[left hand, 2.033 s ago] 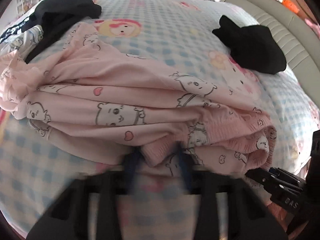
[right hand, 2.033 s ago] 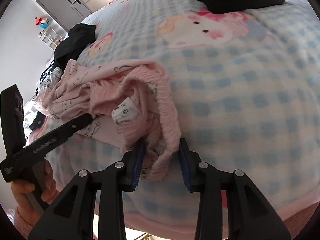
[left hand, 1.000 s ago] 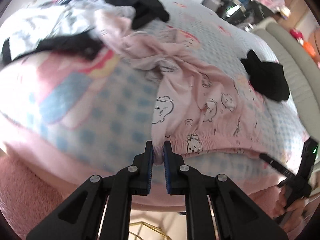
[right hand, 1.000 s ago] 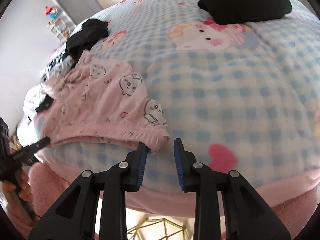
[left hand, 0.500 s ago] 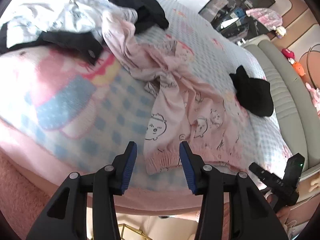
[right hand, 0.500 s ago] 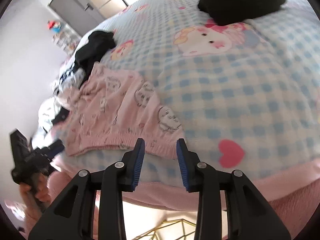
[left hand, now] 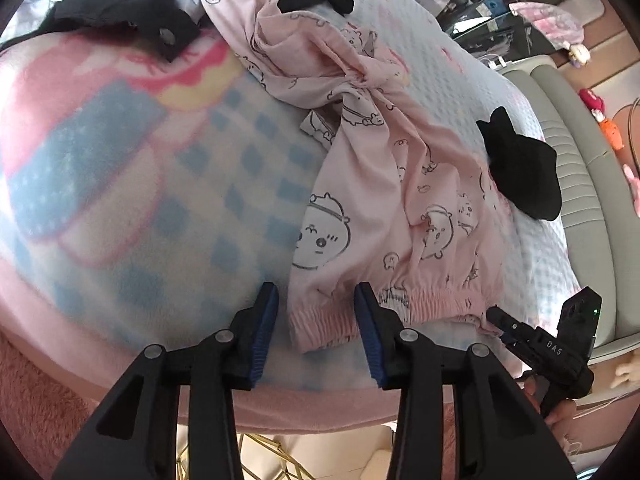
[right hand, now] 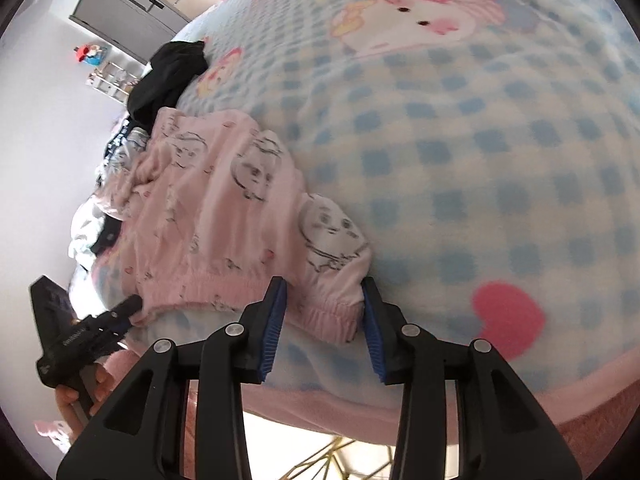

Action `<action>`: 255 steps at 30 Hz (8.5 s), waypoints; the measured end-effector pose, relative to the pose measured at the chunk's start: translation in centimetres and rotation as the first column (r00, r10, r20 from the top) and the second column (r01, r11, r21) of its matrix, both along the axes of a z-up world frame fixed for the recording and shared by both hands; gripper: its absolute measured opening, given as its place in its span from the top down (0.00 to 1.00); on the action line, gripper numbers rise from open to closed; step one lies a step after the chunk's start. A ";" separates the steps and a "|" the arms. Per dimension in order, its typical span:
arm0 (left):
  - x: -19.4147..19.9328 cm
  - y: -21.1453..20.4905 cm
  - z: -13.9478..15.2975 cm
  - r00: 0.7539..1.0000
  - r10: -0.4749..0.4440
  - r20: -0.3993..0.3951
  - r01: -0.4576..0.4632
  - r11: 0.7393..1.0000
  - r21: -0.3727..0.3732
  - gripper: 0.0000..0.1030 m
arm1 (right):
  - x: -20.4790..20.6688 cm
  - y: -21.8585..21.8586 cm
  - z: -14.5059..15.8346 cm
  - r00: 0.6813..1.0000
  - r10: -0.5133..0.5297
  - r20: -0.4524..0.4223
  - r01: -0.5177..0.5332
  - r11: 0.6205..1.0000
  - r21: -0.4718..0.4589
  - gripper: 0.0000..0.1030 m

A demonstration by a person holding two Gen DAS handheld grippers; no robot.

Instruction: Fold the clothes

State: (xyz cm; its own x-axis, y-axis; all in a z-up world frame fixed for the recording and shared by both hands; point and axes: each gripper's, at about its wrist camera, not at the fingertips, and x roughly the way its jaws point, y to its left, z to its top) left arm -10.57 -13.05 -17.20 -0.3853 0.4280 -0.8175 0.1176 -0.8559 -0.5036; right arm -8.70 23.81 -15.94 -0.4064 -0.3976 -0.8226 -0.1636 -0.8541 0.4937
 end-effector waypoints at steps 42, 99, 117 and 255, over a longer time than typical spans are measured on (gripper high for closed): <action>-2.0 13.0 1.5 0.986 -0.161 0.035 0.164 0.979 -0.118 0.91 | 1.8 7.3 2.7 0.993 -0.095 -0.072 0.115 0.921 0.373 0.92; -2.9 11.6 1.0 0.989 -0.144 0.022 0.143 0.989 0.044 0.49 | 2.5 7.7 0.6 0.984 -0.172 -0.035 0.176 0.961 0.212 0.52; -3.7 11.6 0.1 0.982 -0.184 0.032 0.181 0.980 0.087 0.69 | 1.1 6.6 0.2 0.997 -0.072 -0.028 0.074 0.995 0.070 0.90; -17.3 8.3 0.8 0.989 -0.144 -0.029 0.143 0.990 -0.018 0.59 | -9.3 -4.2 2.4 0.980 0.173 -0.102 -0.121 0.915 0.385 0.74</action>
State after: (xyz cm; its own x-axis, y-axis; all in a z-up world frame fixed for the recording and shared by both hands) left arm -27.83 -4.73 -16.37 -0.3458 0.4674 -0.8136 -0.0221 -0.8709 -0.4910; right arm -18.04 19.56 -13.50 -0.4815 -0.1336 -0.8662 0.0225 -0.9899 0.1402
